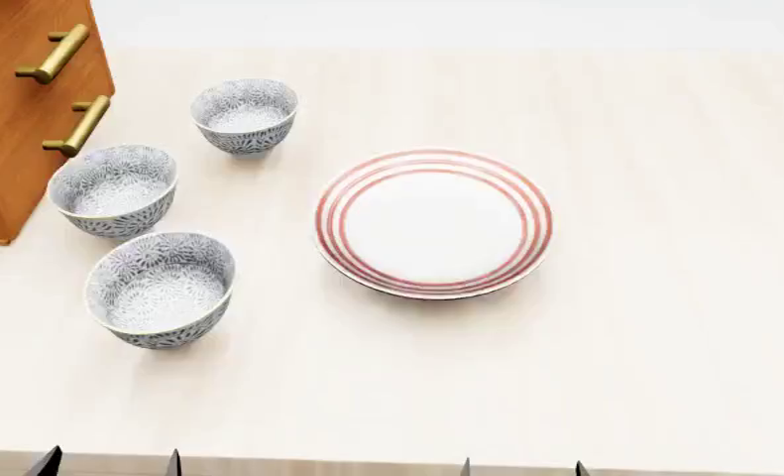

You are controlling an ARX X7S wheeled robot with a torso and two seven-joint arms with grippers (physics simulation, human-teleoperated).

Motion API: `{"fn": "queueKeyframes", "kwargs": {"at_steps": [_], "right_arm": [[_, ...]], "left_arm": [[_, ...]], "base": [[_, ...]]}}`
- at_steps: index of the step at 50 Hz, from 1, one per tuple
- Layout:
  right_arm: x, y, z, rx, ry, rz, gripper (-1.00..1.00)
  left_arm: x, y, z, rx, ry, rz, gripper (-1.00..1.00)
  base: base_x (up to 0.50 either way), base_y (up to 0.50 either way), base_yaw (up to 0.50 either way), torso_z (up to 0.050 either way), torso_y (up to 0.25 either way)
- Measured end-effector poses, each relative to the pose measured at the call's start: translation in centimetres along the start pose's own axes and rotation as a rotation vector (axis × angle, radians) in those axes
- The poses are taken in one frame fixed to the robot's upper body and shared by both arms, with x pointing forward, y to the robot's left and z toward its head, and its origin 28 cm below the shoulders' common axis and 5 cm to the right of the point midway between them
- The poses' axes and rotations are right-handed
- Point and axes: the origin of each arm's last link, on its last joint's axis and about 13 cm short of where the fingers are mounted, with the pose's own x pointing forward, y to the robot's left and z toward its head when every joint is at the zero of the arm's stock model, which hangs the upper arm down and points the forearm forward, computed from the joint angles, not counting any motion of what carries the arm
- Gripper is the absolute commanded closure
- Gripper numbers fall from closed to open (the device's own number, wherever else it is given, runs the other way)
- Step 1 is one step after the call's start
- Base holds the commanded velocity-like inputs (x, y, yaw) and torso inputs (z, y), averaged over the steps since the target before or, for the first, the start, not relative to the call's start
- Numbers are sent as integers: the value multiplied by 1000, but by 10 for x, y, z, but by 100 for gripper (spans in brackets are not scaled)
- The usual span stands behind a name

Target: Open the top drawer of the cabinet.

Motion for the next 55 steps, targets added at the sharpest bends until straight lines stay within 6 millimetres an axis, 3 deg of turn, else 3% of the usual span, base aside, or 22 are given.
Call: {"fn": "queueKeyframes", "kwargs": {"at_steps": [24,50,55], "right_arm": [[1,0,-1,-5,7,-9,-100],[1,1,-2,-18,15,-8,-100],[1,2,-2,-9,13,-9,-100]], "left_arm": [[0,0,0,0,-6,-4,-100],[0,0,0,6,-7,-5,-100],[0,1,0,12,-4,0,-100]], "base": [[0,1,0,0,0],[0,498,0,0,0],[0,60,0,18,36]]}}
